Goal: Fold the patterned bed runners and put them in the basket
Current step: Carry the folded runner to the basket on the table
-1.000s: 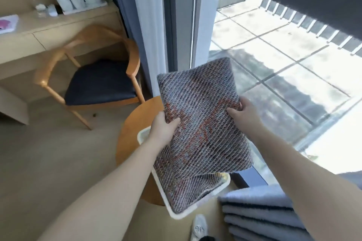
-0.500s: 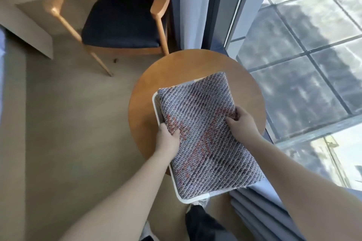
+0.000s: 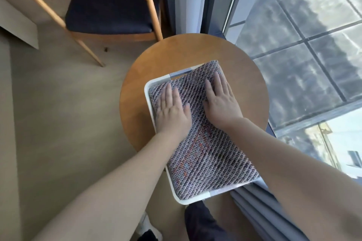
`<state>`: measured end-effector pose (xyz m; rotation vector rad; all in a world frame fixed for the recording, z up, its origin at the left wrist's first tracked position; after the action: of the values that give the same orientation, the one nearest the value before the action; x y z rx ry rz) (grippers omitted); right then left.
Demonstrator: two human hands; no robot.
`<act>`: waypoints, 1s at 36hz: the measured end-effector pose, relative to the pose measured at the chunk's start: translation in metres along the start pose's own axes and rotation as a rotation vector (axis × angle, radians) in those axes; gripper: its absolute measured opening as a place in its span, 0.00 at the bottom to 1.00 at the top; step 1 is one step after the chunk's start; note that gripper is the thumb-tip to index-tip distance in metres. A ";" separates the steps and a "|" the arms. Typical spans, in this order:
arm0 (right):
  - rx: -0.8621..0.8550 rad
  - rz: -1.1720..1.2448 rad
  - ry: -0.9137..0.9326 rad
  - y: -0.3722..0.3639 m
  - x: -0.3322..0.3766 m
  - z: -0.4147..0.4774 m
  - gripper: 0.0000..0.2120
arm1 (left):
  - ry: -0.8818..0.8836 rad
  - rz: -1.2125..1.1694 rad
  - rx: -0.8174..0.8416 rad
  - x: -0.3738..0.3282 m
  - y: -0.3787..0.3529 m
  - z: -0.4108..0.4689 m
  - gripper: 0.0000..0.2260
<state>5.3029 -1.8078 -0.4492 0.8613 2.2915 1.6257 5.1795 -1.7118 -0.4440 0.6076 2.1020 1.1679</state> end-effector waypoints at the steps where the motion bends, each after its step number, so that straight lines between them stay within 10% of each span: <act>1: -0.004 -0.031 0.019 0.005 0.002 0.006 0.30 | -0.006 0.050 0.025 -0.001 0.001 0.004 0.29; 10: 0.142 -0.033 -0.005 -0.039 -0.014 0.028 0.32 | -0.062 0.267 0.251 0.017 -0.054 -0.011 0.32; 36: 0.226 -0.051 0.035 -0.098 -0.020 -0.084 0.36 | -0.118 0.272 0.254 0.003 -0.105 -0.070 0.32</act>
<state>5.2454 -1.9077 -0.5102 0.8186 2.5348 1.3906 5.1185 -1.8013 -0.5078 1.0818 2.1283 0.9826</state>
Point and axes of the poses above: each hand's wrist, its own z-axis towards the middle knuckle, its own y-axis out of the back of the hand, x = y × z, the point moved 3 cm from there along z, towards the middle knuckle, and after that the axes turned 14 degrees about x, right-handed, at the moved point
